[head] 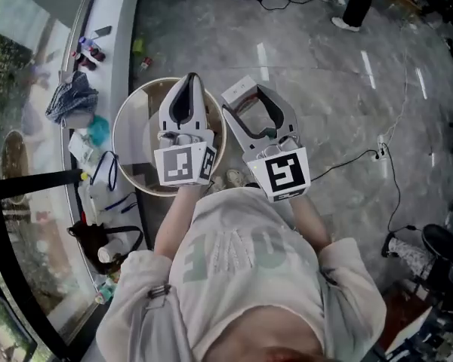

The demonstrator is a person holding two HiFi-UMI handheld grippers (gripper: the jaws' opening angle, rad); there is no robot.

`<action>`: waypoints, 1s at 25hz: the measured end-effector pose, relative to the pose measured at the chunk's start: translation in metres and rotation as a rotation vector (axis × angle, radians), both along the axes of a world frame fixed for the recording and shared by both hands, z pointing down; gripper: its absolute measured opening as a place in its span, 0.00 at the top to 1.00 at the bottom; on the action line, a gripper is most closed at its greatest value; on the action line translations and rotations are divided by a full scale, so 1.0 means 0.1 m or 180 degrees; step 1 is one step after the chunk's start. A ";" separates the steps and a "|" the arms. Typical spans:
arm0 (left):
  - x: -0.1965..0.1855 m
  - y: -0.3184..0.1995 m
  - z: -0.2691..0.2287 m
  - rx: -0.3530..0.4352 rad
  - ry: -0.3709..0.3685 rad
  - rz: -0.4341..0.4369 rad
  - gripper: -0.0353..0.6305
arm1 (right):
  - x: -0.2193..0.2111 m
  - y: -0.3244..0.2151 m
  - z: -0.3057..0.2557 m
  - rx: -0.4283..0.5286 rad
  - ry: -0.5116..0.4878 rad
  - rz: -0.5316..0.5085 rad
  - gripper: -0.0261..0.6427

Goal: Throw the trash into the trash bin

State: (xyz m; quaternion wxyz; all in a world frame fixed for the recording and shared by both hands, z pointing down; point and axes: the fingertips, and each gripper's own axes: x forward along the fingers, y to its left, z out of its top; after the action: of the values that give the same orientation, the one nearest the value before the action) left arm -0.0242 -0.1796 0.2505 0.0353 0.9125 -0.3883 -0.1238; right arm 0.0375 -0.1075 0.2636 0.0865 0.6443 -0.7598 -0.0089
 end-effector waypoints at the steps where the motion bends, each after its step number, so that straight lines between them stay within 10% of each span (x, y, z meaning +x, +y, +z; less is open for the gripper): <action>1: 0.09 0.04 -0.03 0.0020 0.0011 0.0064 0.93 | 0.09 0.05 0.00 0.0020 0.0002 0.0078 0.56; 12: 1.08 0.51 0.01 0.0001 -0.0098 0.0731 0.93 | 1.24 0.42 0.68 -0.0462 -0.0420 0.0920 0.56; 25: 2.16 0.93 2.77 -0.0905 -0.1083 0.1254 0.93 | 2.60 1.35 5.31 -0.2689 -0.0891 0.1470 0.55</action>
State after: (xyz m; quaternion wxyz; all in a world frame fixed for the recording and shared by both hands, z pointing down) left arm 0.1917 -0.0867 0.5279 0.1205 0.9638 -0.2175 0.0958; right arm 0.2976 0.0277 0.7943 0.2367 0.6994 -0.5390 0.4054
